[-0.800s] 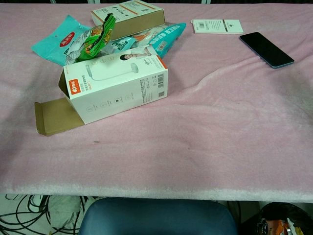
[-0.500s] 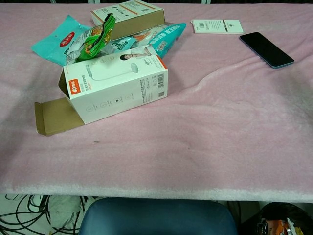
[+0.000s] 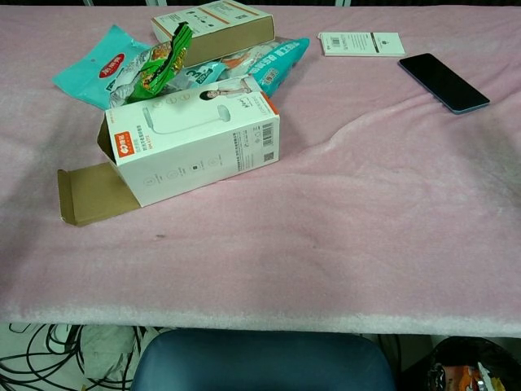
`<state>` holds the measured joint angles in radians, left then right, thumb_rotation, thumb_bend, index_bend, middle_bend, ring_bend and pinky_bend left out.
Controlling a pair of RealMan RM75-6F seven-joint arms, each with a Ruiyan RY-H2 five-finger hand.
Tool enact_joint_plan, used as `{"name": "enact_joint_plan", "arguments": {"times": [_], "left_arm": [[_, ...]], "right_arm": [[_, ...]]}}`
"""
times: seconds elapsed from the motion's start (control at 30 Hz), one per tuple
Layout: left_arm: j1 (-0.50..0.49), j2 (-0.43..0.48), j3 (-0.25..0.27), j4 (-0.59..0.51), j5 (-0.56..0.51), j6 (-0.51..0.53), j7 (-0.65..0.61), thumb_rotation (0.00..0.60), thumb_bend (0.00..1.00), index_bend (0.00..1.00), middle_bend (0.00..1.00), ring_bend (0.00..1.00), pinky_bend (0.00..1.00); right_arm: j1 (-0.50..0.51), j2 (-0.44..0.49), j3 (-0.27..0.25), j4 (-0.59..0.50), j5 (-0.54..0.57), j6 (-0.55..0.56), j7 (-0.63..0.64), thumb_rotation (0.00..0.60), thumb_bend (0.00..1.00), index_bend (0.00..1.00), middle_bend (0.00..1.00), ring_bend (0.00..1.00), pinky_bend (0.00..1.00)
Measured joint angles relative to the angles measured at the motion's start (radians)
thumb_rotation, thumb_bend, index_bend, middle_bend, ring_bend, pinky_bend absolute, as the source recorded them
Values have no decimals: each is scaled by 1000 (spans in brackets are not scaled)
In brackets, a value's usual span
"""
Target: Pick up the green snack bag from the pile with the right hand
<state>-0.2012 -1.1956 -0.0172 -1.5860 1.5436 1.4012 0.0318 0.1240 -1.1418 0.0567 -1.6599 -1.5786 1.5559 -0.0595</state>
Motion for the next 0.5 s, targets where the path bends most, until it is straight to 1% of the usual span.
{"name": "enact_joint_plan", "arguments": {"times": [0.13,0.27,0.37,0.5], "left_arm": [[-1,-2,-4,0,-13,-8,-2,600,0,0,0,0,0],[-3,-3,-7,2,-18,-11,-2,600,0,0,0,0,0],[-3,-2,-7,2,-18,-11,-3,600,0,0,0,0,0],[-4,-2,-7,4,-15,-11,-1,600,0,0,0,0,0]], "right_arm": [[15,4,8,-26,3,-22,20,600,116,0,0,0,217],[52,16,23,-65,5,-76,35,600,149,0,7,18,256],[99,23,49,-110,10,-126,38,600,155,0,36,45,277],[179,21,102,-171,39,-211,20,600,157,0,39,47,278]]}}
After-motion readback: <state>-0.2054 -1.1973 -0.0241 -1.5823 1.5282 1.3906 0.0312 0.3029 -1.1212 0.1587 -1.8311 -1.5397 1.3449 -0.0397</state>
